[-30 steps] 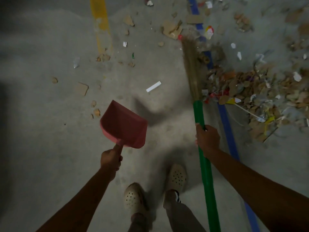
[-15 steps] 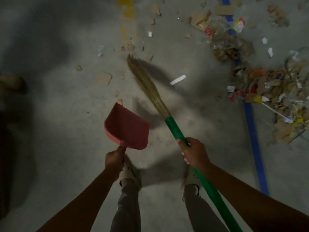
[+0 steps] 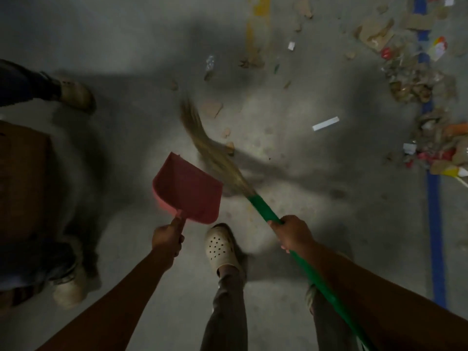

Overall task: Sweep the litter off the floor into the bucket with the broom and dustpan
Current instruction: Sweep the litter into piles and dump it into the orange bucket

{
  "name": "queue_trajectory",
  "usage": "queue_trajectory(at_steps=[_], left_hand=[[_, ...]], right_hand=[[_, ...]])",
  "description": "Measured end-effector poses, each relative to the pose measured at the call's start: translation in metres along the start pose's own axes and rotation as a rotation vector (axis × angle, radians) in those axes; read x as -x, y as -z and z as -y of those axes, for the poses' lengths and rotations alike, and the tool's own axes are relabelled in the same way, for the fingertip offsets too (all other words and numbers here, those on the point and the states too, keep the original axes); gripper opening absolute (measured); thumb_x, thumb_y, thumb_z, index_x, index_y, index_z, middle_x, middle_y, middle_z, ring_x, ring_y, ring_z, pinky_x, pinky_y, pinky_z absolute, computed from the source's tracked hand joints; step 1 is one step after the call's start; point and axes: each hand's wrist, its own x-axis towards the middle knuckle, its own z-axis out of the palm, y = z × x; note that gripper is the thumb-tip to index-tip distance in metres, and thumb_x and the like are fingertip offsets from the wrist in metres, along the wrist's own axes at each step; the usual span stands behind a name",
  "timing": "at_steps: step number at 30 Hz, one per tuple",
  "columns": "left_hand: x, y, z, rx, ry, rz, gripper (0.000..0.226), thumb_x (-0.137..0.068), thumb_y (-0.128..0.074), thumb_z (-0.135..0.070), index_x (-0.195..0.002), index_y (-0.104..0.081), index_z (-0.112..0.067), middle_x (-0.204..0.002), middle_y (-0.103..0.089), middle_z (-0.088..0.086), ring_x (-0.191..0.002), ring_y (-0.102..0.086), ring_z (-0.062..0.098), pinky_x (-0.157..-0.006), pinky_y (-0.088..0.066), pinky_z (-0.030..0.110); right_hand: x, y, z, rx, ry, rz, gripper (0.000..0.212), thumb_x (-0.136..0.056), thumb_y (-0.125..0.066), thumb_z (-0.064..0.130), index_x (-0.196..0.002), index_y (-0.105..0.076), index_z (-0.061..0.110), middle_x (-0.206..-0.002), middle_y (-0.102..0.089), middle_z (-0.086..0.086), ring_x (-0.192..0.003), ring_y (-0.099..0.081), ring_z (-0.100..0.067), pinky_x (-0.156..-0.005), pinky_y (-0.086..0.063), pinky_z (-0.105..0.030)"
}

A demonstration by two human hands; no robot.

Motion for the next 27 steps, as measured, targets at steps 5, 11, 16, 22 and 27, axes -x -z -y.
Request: queue_trajectory(at_steps=[5,11,16,22,27], left_hand=[[-0.014,0.0,-0.002,0.014,-0.025,0.036,0.06,-0.084,-0.065,-0.069,-0.096,-0.068,-0.011,-0.054,-0.047,0.005,-0.04,-0.035,0.014,-0.041,-0.028,0.023],[-0.01,-0.02,-0.013,0.035,0.004,0.028,0.05,-0.086,-0.069,-0.058,-0.077,-0.061,-0.01,-0.06,-0.053,0.007,-0.044,-0.038,0.015,-0.045,-0.027,0.024],[0.001,-0.036,-0.02,0.008,-0.038,0.044,0.054,-0.089,-0.066,-0.058,-0.072,-0.06,-0.008,-0.055,-0.053,0.007,-0.041,-0.038,0.015,-0.044,-0.027,0.023],[0.02,-0.057,-0.023,-0.078,-0.09,0.05,0.063,-0.083,-0.064,-0.07,-0.08,-0.063,-0.007,-0.056,-0.053,0.006,-0.044,-0.039,0.015,-0.043,-0.032,0.023],[0.038,-0.094,-0.027,-0.109,-0.105,0.059,0.062,-0.083,-0.065,-0.069,-0.085,-0.063,-0.006,-0.056,-0.051,0.006,-0.042,-0.037,0.014,-0.04,-0.03,0.022]], right_hand=[[-0.021,0.015,-0.023,-0.194,-0.172,-0.196,0.055,-0.098,-0.056,0.05,-0.084,-0.069,-0.002,-0.07,-0.072,-0.018,-0.066,-0.072,-0.036,-0.071,-0.062,-0.048],[-0.012,0.047,-0.041,-0.35,-0.227,-0.454,0.056,-0.103,-0.048,0.047,-0.09,-0.066,-0.004,-0.084,-0.068,-0.02,-0.077,-0.066,-0.035,-0.074,-0.056,-0.042],[0.006,0.055,-0.038,-0.331,-0.103,-0.459,0.047,-0.103,-0.048,0.045,-0.091,-0.063,0.002,-0.089,-0.065,-0.016,-0.084,-0.063,-0.034,-0.078,-0.053,-0.041],[0.003,0.049,-0.021,-0.149,0.044,-0.202,0.038,-0.097,-0.058,0.046,-0.096,-0.069,0.009,-0.091,-0.073,-0.017,-0.086,-0.07,-0.037,-0.076,-0.058,-0.042],[-0.013,0.07,-0.05,-0.113,-0.007,-0.066,0.041,-0.093,-0.062,0.046,-0.09,-0.068,0.006,-0.084,-0.073,-0.016,-0.072,-0.073,-0.033,-0.068,-0.061,-0.039]])
